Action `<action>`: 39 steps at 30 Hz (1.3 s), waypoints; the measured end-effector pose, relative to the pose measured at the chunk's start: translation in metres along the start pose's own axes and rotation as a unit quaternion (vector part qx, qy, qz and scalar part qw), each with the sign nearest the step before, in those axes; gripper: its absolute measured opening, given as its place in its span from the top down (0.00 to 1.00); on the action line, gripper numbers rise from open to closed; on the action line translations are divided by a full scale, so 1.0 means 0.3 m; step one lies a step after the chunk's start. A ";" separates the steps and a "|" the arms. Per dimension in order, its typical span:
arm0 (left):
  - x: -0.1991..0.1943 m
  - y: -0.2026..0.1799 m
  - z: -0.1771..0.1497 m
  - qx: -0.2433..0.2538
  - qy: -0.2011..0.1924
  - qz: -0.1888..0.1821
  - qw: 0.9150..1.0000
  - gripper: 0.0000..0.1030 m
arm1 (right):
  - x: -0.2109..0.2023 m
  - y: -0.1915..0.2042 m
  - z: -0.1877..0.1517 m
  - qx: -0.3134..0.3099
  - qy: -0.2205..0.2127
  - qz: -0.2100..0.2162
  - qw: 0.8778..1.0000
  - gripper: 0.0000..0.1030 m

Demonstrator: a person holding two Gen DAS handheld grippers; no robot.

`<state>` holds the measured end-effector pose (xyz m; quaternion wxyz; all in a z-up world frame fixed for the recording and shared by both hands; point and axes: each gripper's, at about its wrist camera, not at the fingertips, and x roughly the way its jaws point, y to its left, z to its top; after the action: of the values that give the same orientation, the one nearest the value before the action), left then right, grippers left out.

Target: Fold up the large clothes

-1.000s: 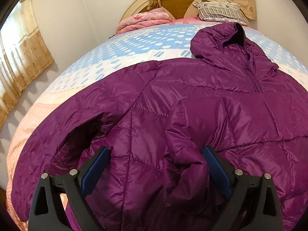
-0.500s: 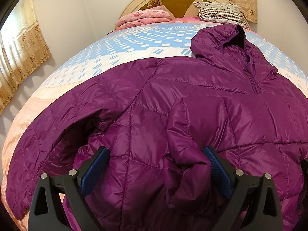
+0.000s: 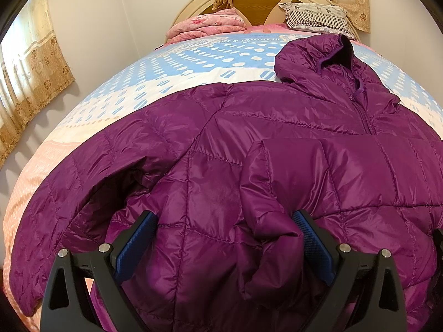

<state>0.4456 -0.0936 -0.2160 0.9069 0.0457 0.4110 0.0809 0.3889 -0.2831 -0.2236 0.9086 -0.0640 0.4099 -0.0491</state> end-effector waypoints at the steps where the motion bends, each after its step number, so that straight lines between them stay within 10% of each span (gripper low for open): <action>1: 0.000 0.000 0.000 0.000 0.000 0.000 1.000 0.04 | 0.000 0.001 0.001 0.000 0.000 0.000 1.000 0.43; 11: 0.004 0.033 0.018 -0.008 0.023 -0.035 0.999 0.01 | -0.017 -0.055 0.012 0.029 0.019 0.024 0.999 0.30; 17: -0.215 0.261 0.028 -0.014 -0.029 -0.073 0.997 0.01 | -0.292 -0.162 -0.091 0.044 -0.025 0.023 0.998 0.18; 24: -0.335 0.632 -0.165 -0.027 -0.048 0.061 0.997 0.01 | -0.471 -0.133 -0.350 0.043 -0.012 0.044 0.998 0.11; 31: -0.330 1.028 -0.413 -0.114 -0.003 0.168 0.979 0.01 | -0.549 -0.019 -0.414 0.047 -0.045 0.083 0.994 0.11; 39: -0.247 1.176 -0.534 -0.176 0.054 0.120 0.976 0.06 | -0.567 0.129 -0.410 0.006 -0.055 0.108 0.993 0.11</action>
<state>0.2385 0.2421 -0.2139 0.8610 -0.0699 0.4299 0.2625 0.1859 -0.2300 -0.1848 0.9301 -0.0163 0.3635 0.0498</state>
